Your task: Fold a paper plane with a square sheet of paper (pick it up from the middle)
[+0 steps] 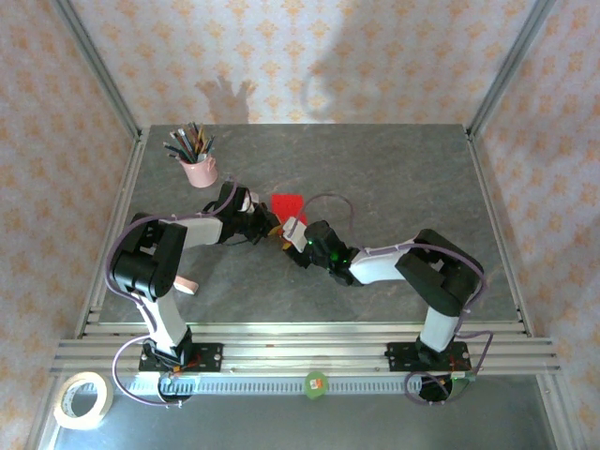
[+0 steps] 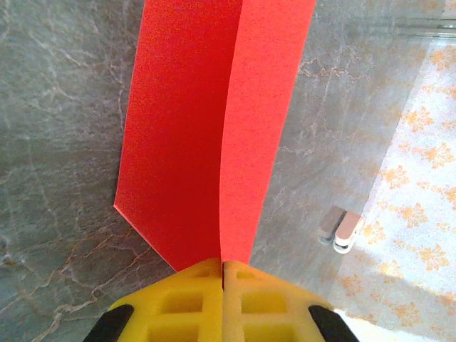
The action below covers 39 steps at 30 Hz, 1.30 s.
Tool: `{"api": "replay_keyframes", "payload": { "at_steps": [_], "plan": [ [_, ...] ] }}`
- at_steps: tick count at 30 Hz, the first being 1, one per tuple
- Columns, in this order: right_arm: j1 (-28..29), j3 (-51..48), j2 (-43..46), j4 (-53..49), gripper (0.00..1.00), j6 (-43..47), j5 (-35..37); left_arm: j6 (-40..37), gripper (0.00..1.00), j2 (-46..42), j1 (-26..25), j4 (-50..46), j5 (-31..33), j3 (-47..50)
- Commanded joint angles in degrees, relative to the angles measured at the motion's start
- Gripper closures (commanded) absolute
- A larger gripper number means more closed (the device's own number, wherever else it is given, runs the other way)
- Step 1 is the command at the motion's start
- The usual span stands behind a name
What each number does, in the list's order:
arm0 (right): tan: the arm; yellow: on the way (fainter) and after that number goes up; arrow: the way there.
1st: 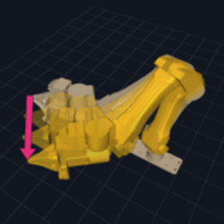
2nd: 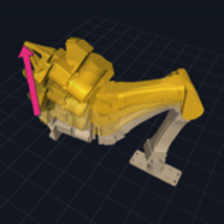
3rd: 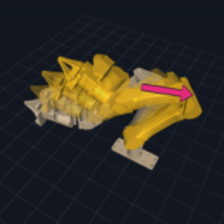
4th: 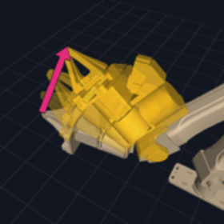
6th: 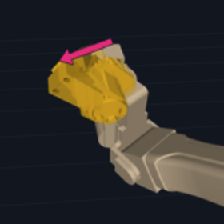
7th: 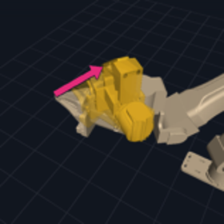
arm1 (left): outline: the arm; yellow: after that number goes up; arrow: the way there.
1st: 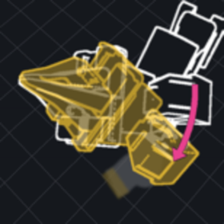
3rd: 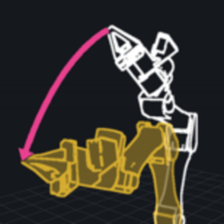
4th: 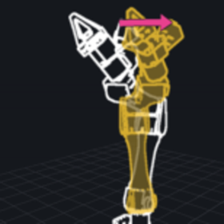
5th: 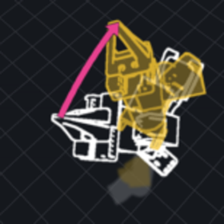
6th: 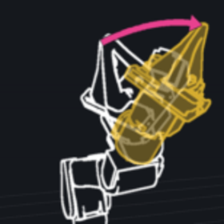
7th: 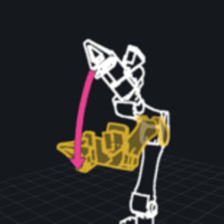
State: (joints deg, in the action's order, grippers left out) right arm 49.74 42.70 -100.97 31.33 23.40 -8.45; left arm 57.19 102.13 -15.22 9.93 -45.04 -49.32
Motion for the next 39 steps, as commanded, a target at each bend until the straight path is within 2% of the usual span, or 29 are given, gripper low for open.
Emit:
{"api": "replay_keyframes", "payload": {
  "at_steps": [1, 4, 8, 12, 19, 21, 29, 39],
  "plan": [
    [0.3, 1.7, 0.6, 0.4, 0.66, -0.5, -1.2, 0.5, 0.94, 1.1, 0.0, 1.7, -1.0, 0.5],
    [0.3, 2.0, 0.2, 0.2, 0.69, -0.5, -1.2, 0.4, 0.94, 1.0, 0.1, 1.5, -1.0, 0.8],
    [0.4, 2.2, 0.0, -0.9, 0.79, -0.4, -2.3, 0.1, 0.93, 0.6, 0.1, 0.9, -0.5, 1.1],
    [0.3, 2.1, 0.1, -2.7, 0.89, -0.8, -4.0, -1.2, 0.83, -0.6, 0.5, -1.6, 1.9, 0.8],
    [0.3, 1.6, 0.6, -6.5, 0.93, -4.0, -7.7, -9.4, 0.70, -5.1, 2.6, -13.5, 10.1, -4.4],
    [0.2, 1.6, 0.6, -7.6, 0.93, -5.6, -9.5, -10.7, 0.69, -5.4, 2.6, -14.1, 10.0, -6.1],
    [-0.4, 1.1, 1.0, -9.3, 0.93, -12.6, -13.3, -11.8, 0.70, 1.9, -2.9, -13.8, 8.5, -12.6],
    [-2.7, 1.3, 1.6, -10.2, 0.92, -19.5, -17.0, -16.7, 0.79, 13.6, -6.4, -20.5, 10.5, -21.8]
  ]
}}
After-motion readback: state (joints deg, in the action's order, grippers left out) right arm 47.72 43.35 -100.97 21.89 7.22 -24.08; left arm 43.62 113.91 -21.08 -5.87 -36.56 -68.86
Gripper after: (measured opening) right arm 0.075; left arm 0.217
